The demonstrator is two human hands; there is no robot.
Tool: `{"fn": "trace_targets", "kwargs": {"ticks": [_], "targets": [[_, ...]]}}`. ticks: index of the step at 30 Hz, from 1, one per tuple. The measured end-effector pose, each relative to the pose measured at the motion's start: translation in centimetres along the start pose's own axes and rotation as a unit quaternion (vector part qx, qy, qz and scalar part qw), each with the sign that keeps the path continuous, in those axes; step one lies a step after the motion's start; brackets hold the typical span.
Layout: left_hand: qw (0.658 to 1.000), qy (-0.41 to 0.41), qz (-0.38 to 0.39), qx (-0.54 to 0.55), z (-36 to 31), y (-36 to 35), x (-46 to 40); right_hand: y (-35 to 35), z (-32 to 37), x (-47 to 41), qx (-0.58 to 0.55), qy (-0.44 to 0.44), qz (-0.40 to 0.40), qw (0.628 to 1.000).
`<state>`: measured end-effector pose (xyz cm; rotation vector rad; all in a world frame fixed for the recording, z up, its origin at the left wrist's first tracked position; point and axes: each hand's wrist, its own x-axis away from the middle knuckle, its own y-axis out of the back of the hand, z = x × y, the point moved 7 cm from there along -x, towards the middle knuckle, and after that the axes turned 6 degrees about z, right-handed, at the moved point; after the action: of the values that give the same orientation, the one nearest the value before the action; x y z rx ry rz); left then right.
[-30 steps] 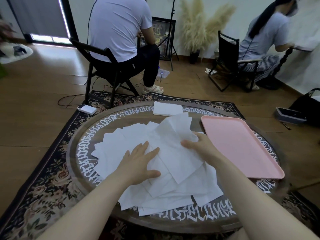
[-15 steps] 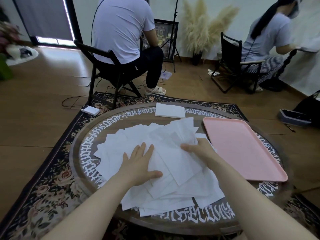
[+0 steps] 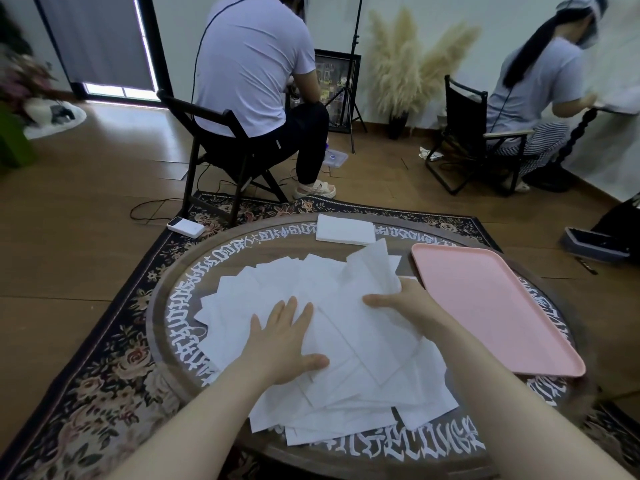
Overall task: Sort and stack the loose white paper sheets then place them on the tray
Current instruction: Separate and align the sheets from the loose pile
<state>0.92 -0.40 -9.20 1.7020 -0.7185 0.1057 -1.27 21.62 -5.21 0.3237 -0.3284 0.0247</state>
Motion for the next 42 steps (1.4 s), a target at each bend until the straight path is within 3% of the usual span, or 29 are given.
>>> {"fn": "trace_targets", "kwargs": {"ticks": [4, 12, 16, 19, 22, 24, 27, 30, 32, 34, 36, 42], "targets": [[1.0, 0.001, 0.0, 0.003, 0.0, 0.0, 0.0, -0.1, -1.3, -0.5, -0.035, -0.036, -0.026, 0.998], [1.0, -0.003, -0.005, 0.003, 0.2, -0.3, -0.1, 4.3, 0.2, 1.9, -0.053, 0.039, -0.171, 0.983], [1.0, 0.001, 0.005, -0.012, 0.2, -0.2, 0.2, 7.1, 1.3, 4.3, -0.173, 0.092, -0.224, 0.955], [1.0, 0.005, -0.019, -0.003, -0.3, 0.9, 0.8, 7.2, 2.4, 5.9, -0.306, 0.136, -0.238, 0.912], [0.992, -0.03, -0.057, 0.111, -2.6, 2.6, 2.2, 5.1, 3.1, 6.5, -0.409, 0.138, -0.229, 0.873], [0.939, -0.06, -0.01, 0.338, -4.6, 2.8, 3.5, 2.9, 3.2, 6.5, -0.444, 0.122, -0.2, 0.865], [0.753, -0.082, 0.043, 0.651, -6.9, 3.0, 4.8, 0.0, 3.0, 6.6, -0.457, 0.102, -0.151, 0.871], [0.597, -0.076, -0.074, 0.795, -6.6, 4.1, 4.8, -2.3, 2.2, 6.5, -0.448, 0.079, -0.11, 0.884], [0.532, -0.044, -0.179, 0.826, -5.2, 4.5, 5.1, -3.5, 1.6, 6.4, -0.43, 0.055, -0.081, 0.897], [0.523, -0.012, -0.247, 0.815, -3.9, 4.9, 5.4, -4.6, 1.3, 6.4, -0.407, 0.042, -0.04, 0.912], [0.549, -0.005, -0.297, 0.781, -2.9, 5.7, 5.5, -5.4, 1.7, 6.5, -0.394, 0.045, -0.002, 0.918], [0.625, -0.048, -0.314, 0.713, -3.2, 7.1, 5.6, -5.5, 1.2, 6.3, -0.407, 0.04, 0.03, 0.912]]}}
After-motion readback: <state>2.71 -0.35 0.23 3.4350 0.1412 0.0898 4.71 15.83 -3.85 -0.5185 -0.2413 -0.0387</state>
